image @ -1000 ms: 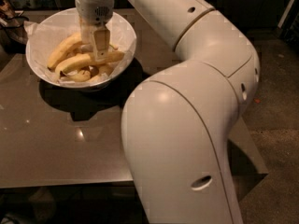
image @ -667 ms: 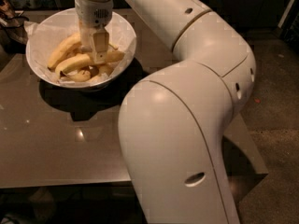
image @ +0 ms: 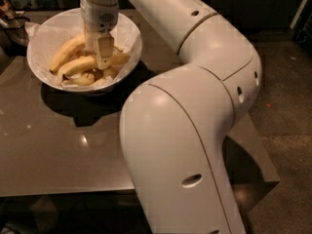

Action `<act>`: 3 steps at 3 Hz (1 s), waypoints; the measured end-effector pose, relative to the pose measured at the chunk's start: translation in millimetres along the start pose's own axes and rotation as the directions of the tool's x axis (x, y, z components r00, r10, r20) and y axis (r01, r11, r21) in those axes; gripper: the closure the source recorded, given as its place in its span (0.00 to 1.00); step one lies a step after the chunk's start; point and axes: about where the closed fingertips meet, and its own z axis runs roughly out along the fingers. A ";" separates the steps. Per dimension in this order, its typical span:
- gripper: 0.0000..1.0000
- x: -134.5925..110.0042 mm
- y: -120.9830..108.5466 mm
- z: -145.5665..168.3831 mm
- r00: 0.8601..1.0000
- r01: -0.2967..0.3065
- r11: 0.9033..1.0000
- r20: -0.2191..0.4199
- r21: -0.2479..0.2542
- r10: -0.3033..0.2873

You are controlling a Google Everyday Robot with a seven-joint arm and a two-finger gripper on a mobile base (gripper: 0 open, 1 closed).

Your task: Pick banana from white bowl

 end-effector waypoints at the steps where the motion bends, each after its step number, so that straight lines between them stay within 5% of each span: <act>1: 0.43 1.0 1.2 9.2 1.000 -0.010 1.000 0.018 -0.022 0.011; 3: 0.43 2.2 0.7 23.9 0.999 -0.024 0.998 0.046 -0.053 0.026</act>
Offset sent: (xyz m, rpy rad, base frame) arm -0.0266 -0.0277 -0.0215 -0.0879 0.1919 0.0140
